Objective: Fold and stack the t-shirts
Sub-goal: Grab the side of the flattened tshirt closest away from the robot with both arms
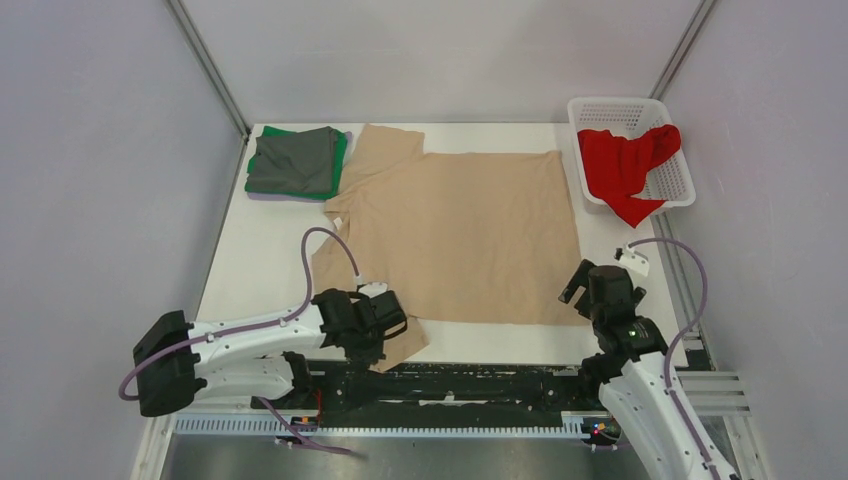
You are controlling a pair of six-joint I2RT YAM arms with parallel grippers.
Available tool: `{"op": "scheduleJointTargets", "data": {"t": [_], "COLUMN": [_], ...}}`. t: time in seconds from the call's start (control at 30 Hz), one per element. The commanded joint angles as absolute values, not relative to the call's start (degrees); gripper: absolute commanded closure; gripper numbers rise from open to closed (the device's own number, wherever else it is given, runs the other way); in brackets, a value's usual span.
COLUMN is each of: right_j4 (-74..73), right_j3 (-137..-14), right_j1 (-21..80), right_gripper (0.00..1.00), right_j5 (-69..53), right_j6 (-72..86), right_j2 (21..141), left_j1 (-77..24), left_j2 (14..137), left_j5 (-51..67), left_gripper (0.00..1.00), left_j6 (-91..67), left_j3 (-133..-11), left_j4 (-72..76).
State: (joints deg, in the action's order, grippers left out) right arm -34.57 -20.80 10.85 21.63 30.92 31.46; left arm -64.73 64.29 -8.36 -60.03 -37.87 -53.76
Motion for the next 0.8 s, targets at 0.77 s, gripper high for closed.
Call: {"op": "scheduleJointTargets", "data": {"t": [0.77], "right_j4": [-34.43], "right_j3": [-12.82], "right_j1": [10.72], "right_gripper": [0.47], "right_j5": [16.72], "right_j6": [42.09], "right_j2": [33.76], "left_j1": [-64.87], "left_j2": [55.37], "left_j5": [-5.5], "left_gripper": [0.98], "left_j6": [-58.05], "left_j3": [-34.83], "left_j4": [-53.89]}}
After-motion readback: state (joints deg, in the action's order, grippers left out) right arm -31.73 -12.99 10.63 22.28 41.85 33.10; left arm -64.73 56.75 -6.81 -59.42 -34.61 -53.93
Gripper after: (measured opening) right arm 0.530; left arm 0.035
